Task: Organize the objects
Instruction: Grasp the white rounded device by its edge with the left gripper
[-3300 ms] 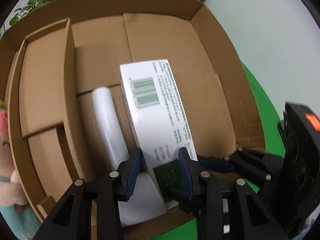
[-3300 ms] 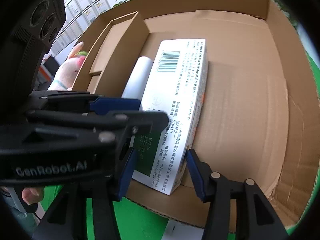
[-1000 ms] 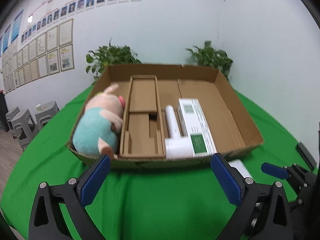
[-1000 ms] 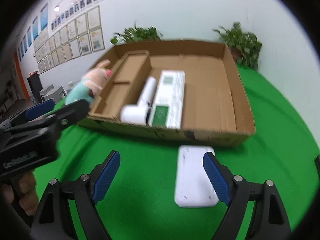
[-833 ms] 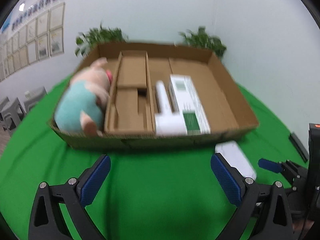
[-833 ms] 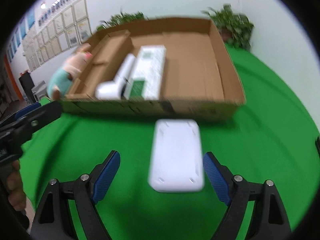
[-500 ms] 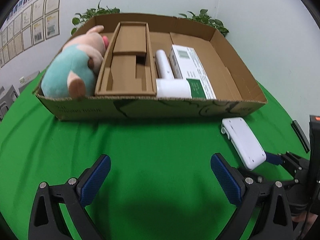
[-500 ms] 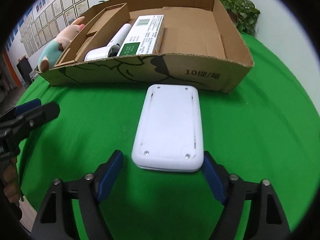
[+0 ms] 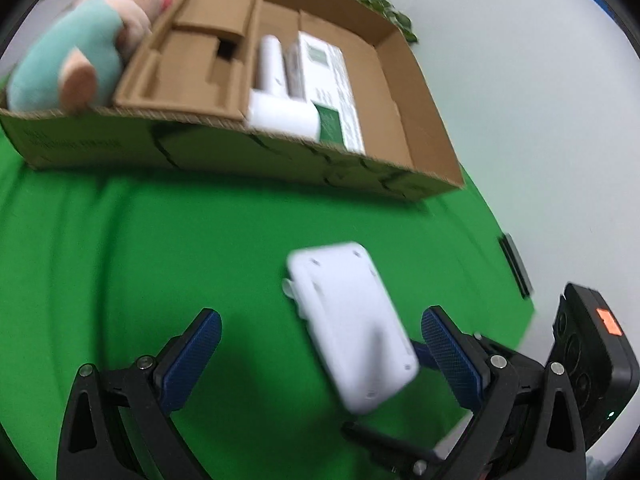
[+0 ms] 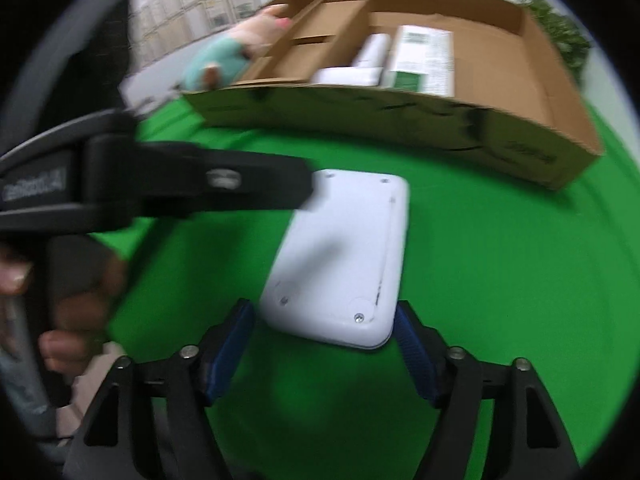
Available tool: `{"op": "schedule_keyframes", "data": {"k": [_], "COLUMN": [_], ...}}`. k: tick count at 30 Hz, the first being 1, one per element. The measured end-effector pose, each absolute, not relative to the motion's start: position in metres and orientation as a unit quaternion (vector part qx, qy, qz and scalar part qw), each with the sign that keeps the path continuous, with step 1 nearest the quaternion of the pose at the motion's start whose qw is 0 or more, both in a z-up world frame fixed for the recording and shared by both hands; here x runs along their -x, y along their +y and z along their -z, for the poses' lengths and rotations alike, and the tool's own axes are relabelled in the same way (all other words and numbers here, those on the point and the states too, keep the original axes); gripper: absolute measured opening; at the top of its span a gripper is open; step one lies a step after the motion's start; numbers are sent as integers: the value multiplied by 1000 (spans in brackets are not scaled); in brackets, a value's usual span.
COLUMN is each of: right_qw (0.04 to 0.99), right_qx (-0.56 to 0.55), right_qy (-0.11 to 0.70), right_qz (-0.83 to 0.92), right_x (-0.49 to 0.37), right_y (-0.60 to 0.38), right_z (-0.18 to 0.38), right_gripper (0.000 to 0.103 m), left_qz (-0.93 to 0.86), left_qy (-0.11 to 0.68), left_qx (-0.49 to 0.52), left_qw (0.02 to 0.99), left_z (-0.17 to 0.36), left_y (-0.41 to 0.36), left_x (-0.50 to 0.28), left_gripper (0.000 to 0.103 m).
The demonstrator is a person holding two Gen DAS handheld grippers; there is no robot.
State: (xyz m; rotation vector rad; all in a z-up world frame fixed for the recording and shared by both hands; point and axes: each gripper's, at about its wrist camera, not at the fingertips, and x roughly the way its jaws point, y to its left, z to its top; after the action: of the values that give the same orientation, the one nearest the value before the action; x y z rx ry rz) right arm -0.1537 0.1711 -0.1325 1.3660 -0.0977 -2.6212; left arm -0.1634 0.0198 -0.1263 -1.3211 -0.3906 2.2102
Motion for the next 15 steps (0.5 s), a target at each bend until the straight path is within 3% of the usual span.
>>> {"op": "schedule_keyframes", "data": {"k": [7,15], "right_qw": [79,69], "right_qx": [-448,-457], "right_qy": [-62,-49], "right_qz": [888,886], "right_x": [161,176], "right_y": [182,162], "right_z": [127,130], "right_gripper": [82,78], "left_qz": [-790,-778], "left_qy": [-189,-185], "left_qx": [499,512], "left_qw": [303,314], "left_z": [134,138], "left_y": [29,42], "left_x": [171,178], "left_gripper": [95,68]}}
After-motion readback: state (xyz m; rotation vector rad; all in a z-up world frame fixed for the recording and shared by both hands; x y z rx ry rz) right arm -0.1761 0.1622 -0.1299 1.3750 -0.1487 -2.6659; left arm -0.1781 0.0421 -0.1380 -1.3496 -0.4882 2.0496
